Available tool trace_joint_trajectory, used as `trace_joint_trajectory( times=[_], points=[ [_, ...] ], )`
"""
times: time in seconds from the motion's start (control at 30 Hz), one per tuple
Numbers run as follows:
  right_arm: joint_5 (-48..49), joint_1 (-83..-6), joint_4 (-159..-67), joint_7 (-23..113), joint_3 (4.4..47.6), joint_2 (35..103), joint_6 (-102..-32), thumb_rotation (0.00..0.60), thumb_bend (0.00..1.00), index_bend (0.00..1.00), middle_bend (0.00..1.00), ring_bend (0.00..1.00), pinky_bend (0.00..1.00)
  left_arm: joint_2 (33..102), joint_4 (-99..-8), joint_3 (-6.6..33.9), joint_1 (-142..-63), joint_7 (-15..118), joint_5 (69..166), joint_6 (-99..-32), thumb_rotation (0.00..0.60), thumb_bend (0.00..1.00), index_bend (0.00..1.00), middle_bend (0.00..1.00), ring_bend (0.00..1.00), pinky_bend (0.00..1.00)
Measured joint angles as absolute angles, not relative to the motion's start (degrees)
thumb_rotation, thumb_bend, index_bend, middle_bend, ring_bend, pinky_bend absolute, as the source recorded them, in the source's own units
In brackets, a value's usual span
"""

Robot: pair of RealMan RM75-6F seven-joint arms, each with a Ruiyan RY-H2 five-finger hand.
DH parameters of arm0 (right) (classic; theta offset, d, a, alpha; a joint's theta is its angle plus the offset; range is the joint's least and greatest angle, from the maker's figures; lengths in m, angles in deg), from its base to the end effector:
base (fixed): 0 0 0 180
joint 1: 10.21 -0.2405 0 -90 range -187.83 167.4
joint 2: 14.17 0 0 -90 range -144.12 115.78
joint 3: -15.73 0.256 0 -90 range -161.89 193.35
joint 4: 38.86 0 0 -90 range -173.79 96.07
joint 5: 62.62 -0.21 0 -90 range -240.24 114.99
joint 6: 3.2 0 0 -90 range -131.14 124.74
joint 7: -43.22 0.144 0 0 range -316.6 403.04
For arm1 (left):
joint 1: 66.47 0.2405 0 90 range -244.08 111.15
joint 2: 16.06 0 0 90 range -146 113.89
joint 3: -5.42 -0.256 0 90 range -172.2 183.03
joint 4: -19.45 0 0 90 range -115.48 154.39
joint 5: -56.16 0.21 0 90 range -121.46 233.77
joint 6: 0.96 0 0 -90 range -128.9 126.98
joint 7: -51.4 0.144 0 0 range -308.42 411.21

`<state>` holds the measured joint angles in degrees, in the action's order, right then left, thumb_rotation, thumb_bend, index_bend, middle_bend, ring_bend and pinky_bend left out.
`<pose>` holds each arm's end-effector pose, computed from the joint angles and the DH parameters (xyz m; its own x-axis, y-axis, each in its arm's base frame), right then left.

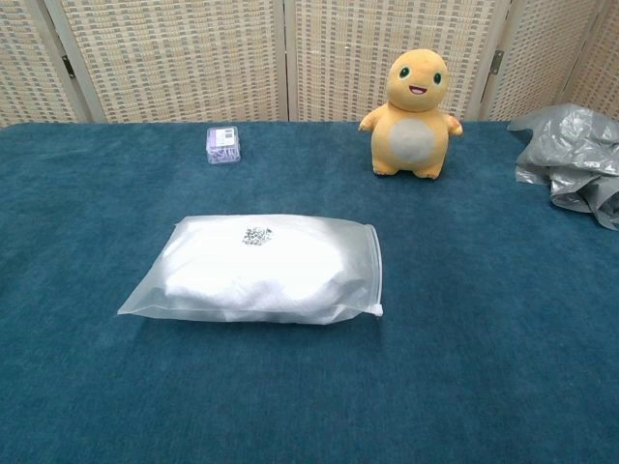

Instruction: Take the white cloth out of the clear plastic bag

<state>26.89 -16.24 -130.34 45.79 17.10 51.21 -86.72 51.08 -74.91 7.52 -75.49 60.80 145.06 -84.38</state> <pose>-0.3039 -0.1814 0.1427 0.3563 -0.0515 0.9329 -0.9323 -0.0865 0.3513 -0.2808 0.1977 0.1310 0.4719 0.0059 0.8816 0.8739 -0.1353 -0.4669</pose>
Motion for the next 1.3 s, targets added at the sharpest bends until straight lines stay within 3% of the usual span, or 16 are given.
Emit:
trace_joint_trajectory(
  times=[0.5,0.63,0.93,1.3],
  points=[
    [27.2,-16.1,-130.9,46.6,17.4,49.8,-87.5,0.600,0.02,0.17,0.23,0.24,0.43,50.5,-79.7,7.9,-77.3,60.5,146.9,-83.5,0.600,0.11,0.09,0.14,0.19,0.33],
    [27.4,-16.1,-131.5,46.3,18.0,48.9,-88.2,0.600,0.02,0.17,0.23,0.24,0.43,49.4,-83.1,8.3,-78.8,60.1,148.3,-82.3,0.600,0.09,0.03,0.03,0.15,0.33],
    [27.4,-16.4,-132.3,46.4,18.5,47.9,-88.3,0.600,0.02,0.17,0.23,0.24,0.43,48.1,-92.5,10.5,-85.7,63.6,148.3,-73.4,0.600,0.03,0.00,0.00,0.01,0.25],
    [27.1,-15.9,-132.4,47.1,18.6,46.7,-88.9,0.600,0.02,0.16,0.23,0.24,0.43,52.7,-98.2,14.4,-96.5,74.9,139.7,-60.7,0.600,0.00,0.00,0.00,0.00,0.17]
  ],
)
